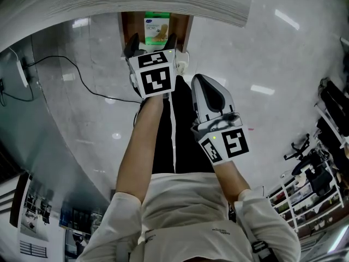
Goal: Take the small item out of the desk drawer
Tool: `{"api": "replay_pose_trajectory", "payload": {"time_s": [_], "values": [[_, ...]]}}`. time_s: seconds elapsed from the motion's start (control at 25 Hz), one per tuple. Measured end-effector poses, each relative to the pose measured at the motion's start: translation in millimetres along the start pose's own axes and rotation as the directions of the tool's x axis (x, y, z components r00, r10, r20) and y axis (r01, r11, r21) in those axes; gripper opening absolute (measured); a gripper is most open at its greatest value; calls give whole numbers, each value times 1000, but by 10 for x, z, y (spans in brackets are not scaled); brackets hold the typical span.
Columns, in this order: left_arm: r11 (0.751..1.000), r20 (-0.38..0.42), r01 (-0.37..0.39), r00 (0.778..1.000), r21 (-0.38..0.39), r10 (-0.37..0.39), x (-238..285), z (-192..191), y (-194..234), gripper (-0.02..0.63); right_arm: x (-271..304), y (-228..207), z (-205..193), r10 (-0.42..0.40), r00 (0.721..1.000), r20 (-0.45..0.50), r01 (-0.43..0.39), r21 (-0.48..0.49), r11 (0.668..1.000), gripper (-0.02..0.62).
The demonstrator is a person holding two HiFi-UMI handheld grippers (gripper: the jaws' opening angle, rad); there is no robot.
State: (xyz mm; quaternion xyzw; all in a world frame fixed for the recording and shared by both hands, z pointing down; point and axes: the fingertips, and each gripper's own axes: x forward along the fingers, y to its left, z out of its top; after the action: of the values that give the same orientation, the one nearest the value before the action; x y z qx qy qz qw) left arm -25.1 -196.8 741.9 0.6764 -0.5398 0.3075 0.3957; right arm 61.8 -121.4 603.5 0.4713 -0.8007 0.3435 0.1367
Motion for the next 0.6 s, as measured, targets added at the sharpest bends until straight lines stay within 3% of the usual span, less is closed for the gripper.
{"api": "replay_pose_trajectory", "payload": {"time_s": [0.6], "values": [[998, -16, -64, 998, 7, 64, 328, 85, 47, 408, 80, -122, 10, 1, 1000, -9, -1, -11, 1000, 31]]}}
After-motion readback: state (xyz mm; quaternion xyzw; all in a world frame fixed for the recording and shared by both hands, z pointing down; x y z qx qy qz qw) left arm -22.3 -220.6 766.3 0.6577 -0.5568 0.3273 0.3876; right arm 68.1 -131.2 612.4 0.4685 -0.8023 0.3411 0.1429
